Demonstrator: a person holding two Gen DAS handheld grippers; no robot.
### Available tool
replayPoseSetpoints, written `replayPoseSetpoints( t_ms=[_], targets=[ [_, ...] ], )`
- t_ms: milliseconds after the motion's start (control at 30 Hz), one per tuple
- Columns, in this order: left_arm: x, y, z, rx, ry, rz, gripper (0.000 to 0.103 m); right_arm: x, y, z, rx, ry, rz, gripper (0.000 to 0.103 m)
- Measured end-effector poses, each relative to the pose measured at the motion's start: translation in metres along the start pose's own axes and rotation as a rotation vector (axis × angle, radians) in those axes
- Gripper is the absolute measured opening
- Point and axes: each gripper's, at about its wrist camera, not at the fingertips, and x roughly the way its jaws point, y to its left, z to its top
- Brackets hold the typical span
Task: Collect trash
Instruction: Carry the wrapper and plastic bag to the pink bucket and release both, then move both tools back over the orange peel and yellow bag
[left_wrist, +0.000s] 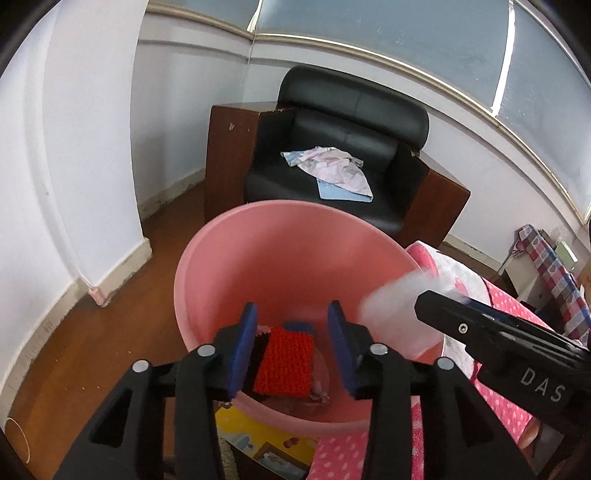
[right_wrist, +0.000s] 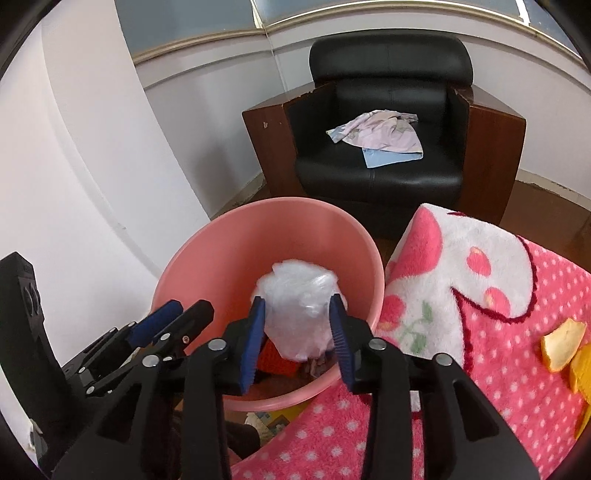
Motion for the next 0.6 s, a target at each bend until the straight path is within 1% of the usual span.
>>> replayPoseSetpoints(
  t_ms=[100, 333, 600],
  targets=[
    [-0.006, -0.002, 0.000, 0.001, -0.009, 0.004, 0.042, -0.007, 0.002, 0.001, -0.011, -0.013, 0.013, 0.041],
    [-0.028, -0.009, 0.003, 0.016, -0.042, 0.009, 0.043, -0.032, 0.004, -0.002, -0.022, -0.058, 0.007, 0.042],
    [-0.059, -0.036, -0.005, 0.065, -0.075, -0.011, 0.046, -0.075, -0.007, -0.026, -0.025, -0.100, -0.036, 0.042]
  ],
)
